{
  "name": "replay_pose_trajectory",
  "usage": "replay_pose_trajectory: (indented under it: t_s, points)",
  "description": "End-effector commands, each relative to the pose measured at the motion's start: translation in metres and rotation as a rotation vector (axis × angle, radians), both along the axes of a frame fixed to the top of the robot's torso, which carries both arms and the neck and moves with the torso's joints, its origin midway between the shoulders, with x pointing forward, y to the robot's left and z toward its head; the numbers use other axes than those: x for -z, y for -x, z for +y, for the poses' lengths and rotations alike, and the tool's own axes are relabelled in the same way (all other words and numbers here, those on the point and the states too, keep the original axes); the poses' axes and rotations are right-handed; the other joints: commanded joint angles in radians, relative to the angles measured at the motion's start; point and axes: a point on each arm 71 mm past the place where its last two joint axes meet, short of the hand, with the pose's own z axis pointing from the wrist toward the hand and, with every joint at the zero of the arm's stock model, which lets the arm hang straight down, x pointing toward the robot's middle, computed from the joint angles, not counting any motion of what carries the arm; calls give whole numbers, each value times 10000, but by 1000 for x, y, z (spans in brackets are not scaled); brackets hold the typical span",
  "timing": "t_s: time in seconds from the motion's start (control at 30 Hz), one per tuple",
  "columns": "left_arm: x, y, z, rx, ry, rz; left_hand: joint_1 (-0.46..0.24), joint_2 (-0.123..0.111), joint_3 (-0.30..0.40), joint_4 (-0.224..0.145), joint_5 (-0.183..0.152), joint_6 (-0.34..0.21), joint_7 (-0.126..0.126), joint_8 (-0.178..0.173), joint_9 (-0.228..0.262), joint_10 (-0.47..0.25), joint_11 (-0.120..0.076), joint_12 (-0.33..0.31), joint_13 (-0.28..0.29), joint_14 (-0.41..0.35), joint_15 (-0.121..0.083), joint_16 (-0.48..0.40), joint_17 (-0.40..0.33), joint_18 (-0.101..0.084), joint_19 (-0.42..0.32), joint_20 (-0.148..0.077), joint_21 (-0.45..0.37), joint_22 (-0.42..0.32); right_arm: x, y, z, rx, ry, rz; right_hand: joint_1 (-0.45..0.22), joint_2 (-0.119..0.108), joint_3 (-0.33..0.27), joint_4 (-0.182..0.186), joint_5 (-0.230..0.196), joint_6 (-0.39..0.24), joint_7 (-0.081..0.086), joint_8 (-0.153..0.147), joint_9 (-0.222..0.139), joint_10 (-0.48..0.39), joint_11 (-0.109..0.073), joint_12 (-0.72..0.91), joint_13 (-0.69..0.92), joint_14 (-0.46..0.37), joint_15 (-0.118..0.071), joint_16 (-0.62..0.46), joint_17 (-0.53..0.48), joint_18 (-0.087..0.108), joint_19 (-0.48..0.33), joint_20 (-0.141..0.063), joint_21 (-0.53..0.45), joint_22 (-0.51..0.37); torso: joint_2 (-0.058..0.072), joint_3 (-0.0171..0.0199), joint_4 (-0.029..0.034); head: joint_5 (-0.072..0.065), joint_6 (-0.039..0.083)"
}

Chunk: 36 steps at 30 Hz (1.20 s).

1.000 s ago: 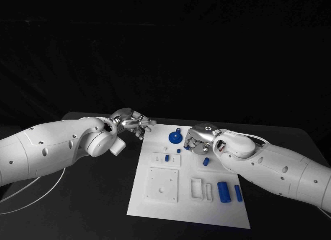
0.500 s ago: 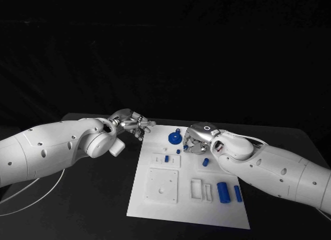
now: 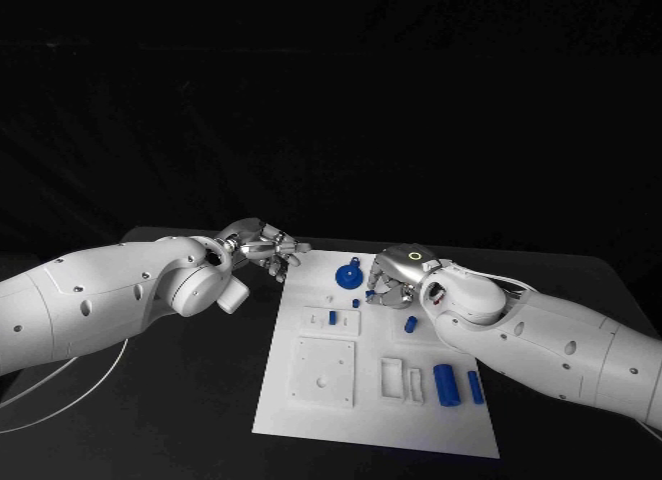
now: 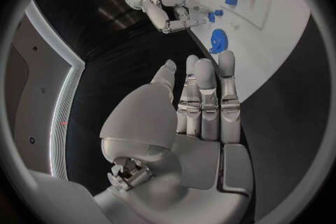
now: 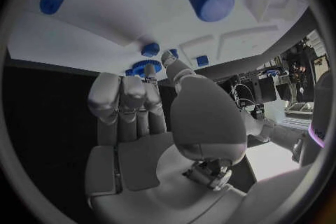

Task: Assemble the parts on the task board

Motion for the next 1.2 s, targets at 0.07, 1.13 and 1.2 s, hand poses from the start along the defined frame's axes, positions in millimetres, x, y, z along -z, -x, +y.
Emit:
replay_pose_trajectory:
  t_s: [0.07,1.13,1.2]
  points:
    - [-1,1,-2,158,22,-24,123,4,-3,-5,-35,-57,0,-20,10,-27,21,-19,-13,-34,-5,63,11,92,81,-14,-37,158,-2,4,-2,-212,-255,-19,488,122,462,-364,-19,-491,169,-57,-19,53,118,10,37,29,-14,-21,26,-34,559,-12,-11,1234,-1,0,3,14,4]
    - [-1,1,-2,183,25,-16,-53,48,-165,151,-935,-63,11,-16,50,-18,38,45,3,-26,6,76,11,99,95,-4,-42,159,10,-7,-4,-936,883,713,-277,174,3979,-2596,2279,-2070,-507,-47,-27,-539,-357,-165,-402,-107,-269,-100,-51,-14,353,-174,88,1216,9,-14,11,93,-63]
    - [-1,1,-2,182,24,-17,-53,48,-165,151,-935,-63,11,-16,50,-18,38,45,3,-26,6,76,11,99,95,-4,-42,159,10,-7,-4,-954,886,676,-267,173,3994,-2597,2232,-2068,-512,-47,-27,-546,-357,-163,-414,-108,-269,-98,-49,-12,348,-173,83,1214,8,-17,10,97,-67]
